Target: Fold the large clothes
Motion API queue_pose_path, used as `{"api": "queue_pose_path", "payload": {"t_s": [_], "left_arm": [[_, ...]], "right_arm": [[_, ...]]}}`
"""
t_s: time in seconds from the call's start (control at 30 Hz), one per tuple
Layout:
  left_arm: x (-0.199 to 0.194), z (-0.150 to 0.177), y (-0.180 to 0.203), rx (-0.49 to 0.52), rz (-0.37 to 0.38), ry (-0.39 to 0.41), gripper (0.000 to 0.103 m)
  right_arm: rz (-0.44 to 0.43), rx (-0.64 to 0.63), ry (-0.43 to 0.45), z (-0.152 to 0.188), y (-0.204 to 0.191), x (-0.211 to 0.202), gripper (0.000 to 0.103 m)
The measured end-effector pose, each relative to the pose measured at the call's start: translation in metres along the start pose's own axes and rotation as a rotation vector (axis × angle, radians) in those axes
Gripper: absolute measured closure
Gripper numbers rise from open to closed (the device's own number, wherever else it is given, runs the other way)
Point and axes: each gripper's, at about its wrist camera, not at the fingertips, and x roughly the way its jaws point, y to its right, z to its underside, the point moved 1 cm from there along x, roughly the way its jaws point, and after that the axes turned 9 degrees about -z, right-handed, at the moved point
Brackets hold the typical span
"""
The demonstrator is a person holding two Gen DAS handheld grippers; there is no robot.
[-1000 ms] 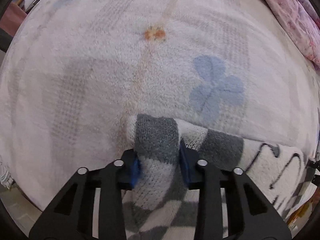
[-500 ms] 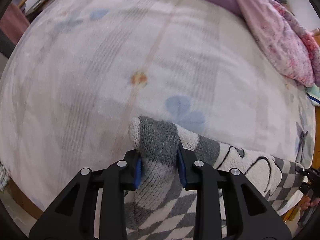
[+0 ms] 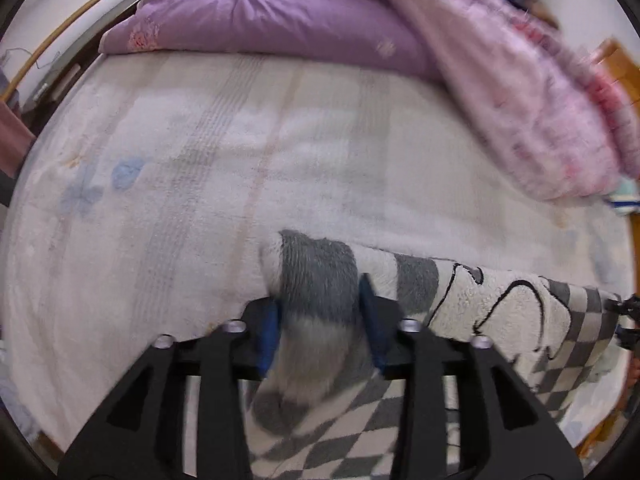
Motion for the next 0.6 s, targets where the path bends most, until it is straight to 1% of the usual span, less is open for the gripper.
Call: {"api": "queue_pose_path", "payload": {"t_s": [0.03,0.07,0.1,0.17,0.2,0.23,0.27,0.3,0.33,0.37,0.4,0.43,0.47,0.5,0.53,0.57,0.6], "left_arm": [[0.005,0.0,0.004,0.026,-0.056,-0.002,0.048],[0.011,0.004,0.011,0.07,-0.124,-0.016,0.045],[0.014,0.009,0.013,0.097,-0.143,-0.028,0.043],[0.02,0.028,0.018,0.148,-0.129,-0.05,0.042],[0.022,0.037,0.019,0.169,-0.132,-0.056,0.042],[0.025,0.046,0.021,0.19,-0.14,-0.063,0.042],[0.029,0.06,0.021,0.208,-0.144,-0.08,0.042],[0.034,0.072,0.02,0.207,-0.134,-0.098,0.042],[0.041,0.089,0.018,0.193,-0.104,-0.136,0.043],[0.048,0.107,0.014,0.171,-0.078,-0.182,0.044],[0.052,0.121,0.011,0.153,-0.071,-0.216,0.049],[0.055,0.139,0.008,0.135,-0.069,-0.251,0.05],[0.053,0.163,0.004,0.118,-0.054,-0.278,0.05],[0.05,0.182,0.001,0.106,-0.038,-0.299,0.05],[0.049,0.199,-0.001,0.099,-0.035,-0.33,0.051],[0.05,0.221,-0.002,0.097,-0.034,-0.382,0.051],[0.05,0.237,-0.002,0.096,-0.028,-0.408,0.051]], "right_arm": [[0.038,0.012,0.004,0.0,0.002,0.001,0.033],[0.043,0.008,0.021,0.002,0.002,0.0,0.029],[0.045,-0.01,0.043,0.006,0.002,-0.003,0.029],[0.148,-0.086,0.095,0.023,0.0,-0.01,0.024],[0.181,-0.154,0.132,0.034,-0.003,-0.013,0.024],[0.17,-0.232,0.145,0.043,-0.009,-0.012,0.024],[0.129,-0.346,0.124,0.056,-0.016,-0.007,0.028],[0.124,-0.416,0.094,0.067,-0.018,-0.001,0.035],[0.193,-0.5,0.05,0.083,-0.017,0.014,0.052],[0.252,-0.535,0.006,0.094,-0.012,0.028,0.067],[0.279,-0.542,-0.058,0.106,-0.002,0.042,0.072],[0.274,-0.505,-0.156,0.126,0.021,0.06,0.074],[0.269,-0.482,-0.175,0.141,0.035,0.063,0.074],[0.258,-0.471,-0.157,0.157,0.046,0.057,0.074],[0.258,-0.462,-0.159,0.168,0.053,0.052,0.074],[0.277,-0.427,-0.199,0.182,0.065,0.05,0.074],[0.289,-0.387,-0.241,0.192,0.075,0.051,0.074]]}}
